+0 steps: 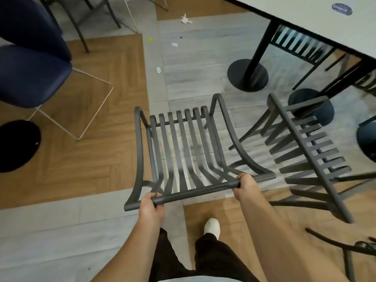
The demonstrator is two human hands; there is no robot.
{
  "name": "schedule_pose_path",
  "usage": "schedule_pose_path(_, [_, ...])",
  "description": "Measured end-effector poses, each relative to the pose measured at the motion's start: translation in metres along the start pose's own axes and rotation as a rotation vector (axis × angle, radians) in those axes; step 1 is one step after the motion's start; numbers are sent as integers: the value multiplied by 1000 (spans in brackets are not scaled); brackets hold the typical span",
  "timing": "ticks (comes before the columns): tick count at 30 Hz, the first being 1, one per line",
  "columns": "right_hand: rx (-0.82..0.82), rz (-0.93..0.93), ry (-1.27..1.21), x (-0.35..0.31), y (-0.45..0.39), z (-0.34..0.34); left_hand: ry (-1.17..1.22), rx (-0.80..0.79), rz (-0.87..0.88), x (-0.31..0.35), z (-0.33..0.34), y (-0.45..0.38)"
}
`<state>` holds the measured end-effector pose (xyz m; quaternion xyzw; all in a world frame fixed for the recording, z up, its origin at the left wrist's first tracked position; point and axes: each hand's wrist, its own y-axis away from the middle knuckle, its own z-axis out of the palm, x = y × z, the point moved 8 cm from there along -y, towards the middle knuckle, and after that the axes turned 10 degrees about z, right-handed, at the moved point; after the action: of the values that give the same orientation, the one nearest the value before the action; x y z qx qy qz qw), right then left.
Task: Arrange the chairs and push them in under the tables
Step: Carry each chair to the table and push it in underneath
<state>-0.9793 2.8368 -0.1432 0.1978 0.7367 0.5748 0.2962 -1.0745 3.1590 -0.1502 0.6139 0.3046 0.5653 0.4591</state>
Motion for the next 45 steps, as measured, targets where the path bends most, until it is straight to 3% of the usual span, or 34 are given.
schedule_pose_path(16, [80, 84, -344, 107, 46, 81, -350, -154, 28, 151, 54, -62])
schedule_pose_path(23, [71, 113, -358, 121, 54, 113, -382, -199, 30, 182, 97, -76])
schedule_pose_path(29, [110, 143, -506, 131, 59, 126, -457, -187, 24, 195, 119, -67])
schedule_pose_path(34, [119, 174, -585, 144, 69, 157, -528, -271, 49, 225, 153, -89])
schedule_pose_path(38, [49, 179, -787, 154, 84, 194, -586, -348, 42, 251, 184, -110])
schedule_pose_path(45, [68, 134, -737, 164, 97, 223, -767, -422, 16, 283, 210, -130])
